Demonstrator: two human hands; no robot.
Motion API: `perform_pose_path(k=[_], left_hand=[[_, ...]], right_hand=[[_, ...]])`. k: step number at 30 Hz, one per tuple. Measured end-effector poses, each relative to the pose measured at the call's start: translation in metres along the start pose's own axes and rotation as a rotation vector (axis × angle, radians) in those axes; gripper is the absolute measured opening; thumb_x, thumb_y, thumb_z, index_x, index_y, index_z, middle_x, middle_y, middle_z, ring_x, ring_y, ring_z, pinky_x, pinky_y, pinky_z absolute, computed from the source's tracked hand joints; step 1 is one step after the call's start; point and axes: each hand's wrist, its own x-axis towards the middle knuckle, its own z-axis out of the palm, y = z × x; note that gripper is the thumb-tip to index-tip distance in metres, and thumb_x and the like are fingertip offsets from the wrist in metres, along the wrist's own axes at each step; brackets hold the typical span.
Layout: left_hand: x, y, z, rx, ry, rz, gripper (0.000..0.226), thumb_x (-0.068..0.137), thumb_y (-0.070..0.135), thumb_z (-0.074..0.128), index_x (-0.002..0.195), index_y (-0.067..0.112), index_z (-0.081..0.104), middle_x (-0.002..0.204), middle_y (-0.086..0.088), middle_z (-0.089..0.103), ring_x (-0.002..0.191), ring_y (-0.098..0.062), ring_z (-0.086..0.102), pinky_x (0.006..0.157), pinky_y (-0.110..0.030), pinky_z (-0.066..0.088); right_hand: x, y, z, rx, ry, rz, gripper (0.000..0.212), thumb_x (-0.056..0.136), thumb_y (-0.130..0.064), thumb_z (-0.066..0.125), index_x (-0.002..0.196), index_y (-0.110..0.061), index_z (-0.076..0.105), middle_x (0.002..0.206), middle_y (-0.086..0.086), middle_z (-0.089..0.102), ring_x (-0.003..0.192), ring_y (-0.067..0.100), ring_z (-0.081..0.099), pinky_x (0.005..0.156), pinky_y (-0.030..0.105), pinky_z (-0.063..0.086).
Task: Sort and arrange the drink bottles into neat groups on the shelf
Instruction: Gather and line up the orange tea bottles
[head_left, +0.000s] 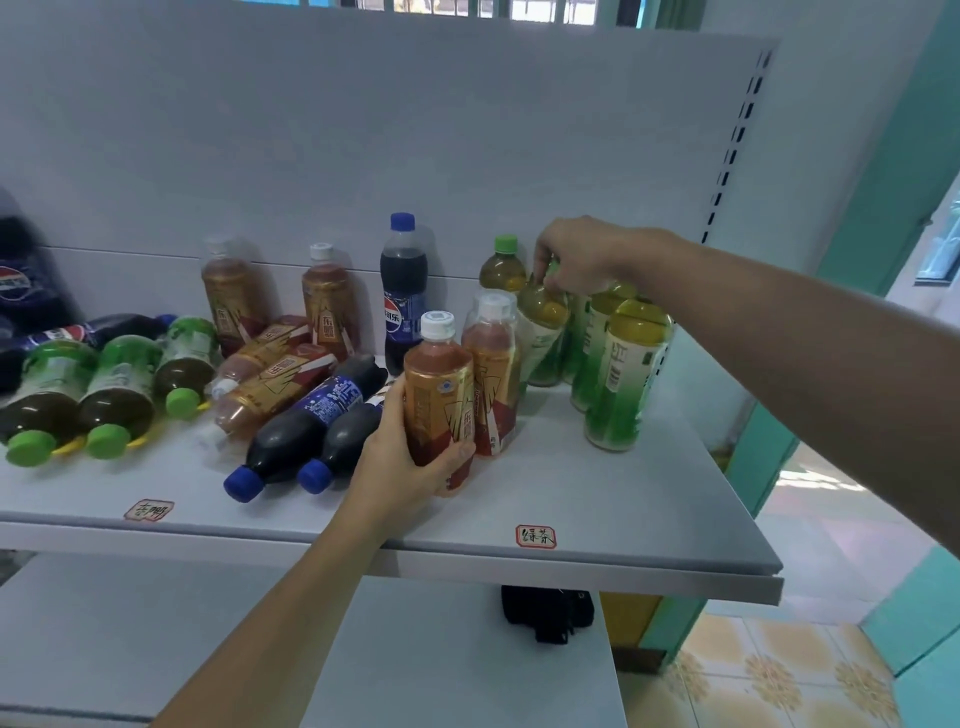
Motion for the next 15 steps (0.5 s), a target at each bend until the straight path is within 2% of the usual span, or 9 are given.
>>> perform_pose_path(k=[3, 7, 12, 15], left_hand=[[0.001, 0.002, 0.001, 0.023, -0.031, -0.009, 0.092, 0.085, 0.034, 0.080, 0.157, 0.037, 0.023, 0.150, 0.017, 0.050, 0.137, -0.009, 0.048, 0.114, -0.043, 0.044], [0.001, 0.006, 0.002, 0.043, -0.076, -0.019, 0.087, 0.087, 0.035, 0.078, 0.156, 0.036, 0.024, 0.149, 0.018, 0.051, 0.136, -0.007, 0.049, 0.113, -0.040, 0.043], [0.002, 0.007, 0.000, -0.006, -0.079, -0.057, 0.083, 0.084, 0.035, 0.081, 0.152, 0.035, 0.033, 0.144, 0.019, 0.055, 0.133, -0.007, 0.052, 0.113, -0.040, 0.046], [0.000, 0.015, -0.008, -0.046, -0.091, -0.043, 0.086, 0.085, 0.038, 0.079, 0.154, 0.037, 0.028, 0.147, 0.019, 0.052, 0.134, -0.005, 0.050, 0.112, -0.041, 0.047]], right_hand=[[0.012, 0.001, 0.007, 0.054, 0.062, 0.002, 0.021, 0.100, -0.011, 0.057, 0.116, -0.017, 0.069, 0.123, 0.009, 0.064, 0.107, 0.026, 0.058, 0.080, 0.033, 0.044], [0.024, -0.002, 0.014, 0.079, 0.085, -0.047, 0.029, 0.101, -0.024, 0.057, 0.129, -0.020, 0.063, 0.138, 0.010, 0.056, 0.122, 0.031, 0.054, 0.089, 0.035, 0.042], [0.028, 0.001, 0.017, 0.079, 0.074, -0.072, 0.037, 0.098, -0.027, 0.061, 0.134, -0.022, 0.055, 0.136, 0.011, 0.057, 0.117, 0.030, 0.054, 0.086, 0.034, 0.040], [0.020, -0.003, 0.011, 0.119, 0.194, -0.094, 0.038, 0.100, -0.030, 0.059, 0.136, -0.021, 0.052, 0.131, 0.012, 0.060, 0.115, 0.031, 0.055, 0.090, 0.037, 0.044]])
